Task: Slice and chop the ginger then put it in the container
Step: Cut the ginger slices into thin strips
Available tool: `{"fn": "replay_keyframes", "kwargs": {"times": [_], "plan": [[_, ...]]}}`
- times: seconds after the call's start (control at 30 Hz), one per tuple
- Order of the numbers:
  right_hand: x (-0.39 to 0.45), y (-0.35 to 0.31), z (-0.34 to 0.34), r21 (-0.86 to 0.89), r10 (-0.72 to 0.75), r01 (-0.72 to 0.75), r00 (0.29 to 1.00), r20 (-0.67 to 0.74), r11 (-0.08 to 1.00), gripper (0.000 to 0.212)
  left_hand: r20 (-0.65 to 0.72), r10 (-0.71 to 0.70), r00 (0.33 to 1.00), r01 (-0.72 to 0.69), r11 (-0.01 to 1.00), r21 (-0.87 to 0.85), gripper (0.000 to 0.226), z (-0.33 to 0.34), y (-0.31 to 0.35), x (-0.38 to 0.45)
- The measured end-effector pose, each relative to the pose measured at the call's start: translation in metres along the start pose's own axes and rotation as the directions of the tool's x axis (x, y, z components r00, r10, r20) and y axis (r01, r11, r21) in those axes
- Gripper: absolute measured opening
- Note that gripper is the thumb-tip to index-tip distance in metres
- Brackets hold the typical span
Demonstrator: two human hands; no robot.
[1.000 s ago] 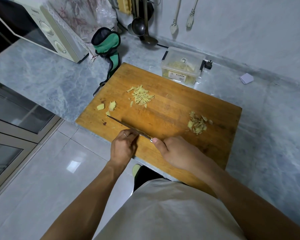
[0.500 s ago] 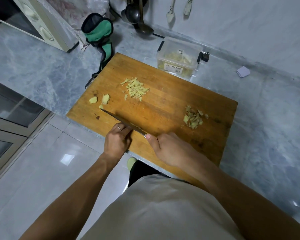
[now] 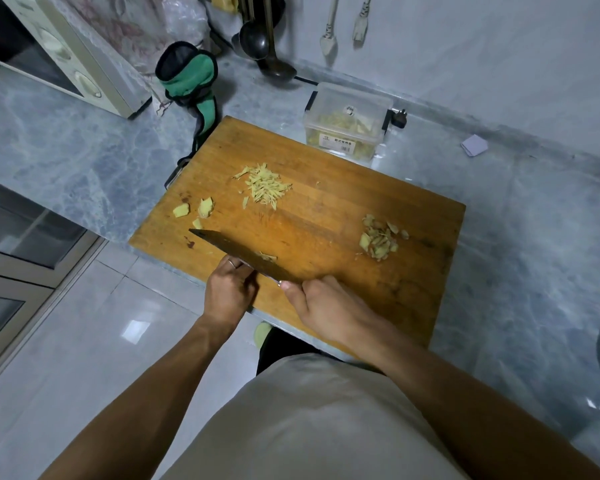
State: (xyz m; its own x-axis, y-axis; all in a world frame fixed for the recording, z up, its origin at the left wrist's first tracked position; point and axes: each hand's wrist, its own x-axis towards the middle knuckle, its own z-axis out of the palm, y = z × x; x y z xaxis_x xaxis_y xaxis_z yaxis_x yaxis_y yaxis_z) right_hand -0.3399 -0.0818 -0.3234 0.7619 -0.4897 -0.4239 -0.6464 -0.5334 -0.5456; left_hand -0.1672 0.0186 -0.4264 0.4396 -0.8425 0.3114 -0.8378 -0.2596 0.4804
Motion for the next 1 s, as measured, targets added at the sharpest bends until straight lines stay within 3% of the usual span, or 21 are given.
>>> {"fn": "replay_keyframes", "kwargs": {"times": [0.13,0.43,1.0], "plan": [[0.003,0.001,-0.002,0.012,-0.035,0.035,0.999,-0.007,0.999,0.07,-0.034,-0.074,0.997,0.074,0.997,-0.004,0.032,0.002,0.002,-0.003],[0.006,0.002,-0.012,0.014,-0.033,0.032,0.999,0.035,0.999,0.071,-0.054,-0.153,0.987,0.149,0.987,-0.061,0.035,0.008,0.003,-0.005],[0.006,0.006,-0.006,-0.02,-0.043,0.043,0.999,0.026,0.999,0.071,-0.061,-0.139,0.988,0.137,0.99,-0.036,0.041,0.01,0.001,-0.005]]}}
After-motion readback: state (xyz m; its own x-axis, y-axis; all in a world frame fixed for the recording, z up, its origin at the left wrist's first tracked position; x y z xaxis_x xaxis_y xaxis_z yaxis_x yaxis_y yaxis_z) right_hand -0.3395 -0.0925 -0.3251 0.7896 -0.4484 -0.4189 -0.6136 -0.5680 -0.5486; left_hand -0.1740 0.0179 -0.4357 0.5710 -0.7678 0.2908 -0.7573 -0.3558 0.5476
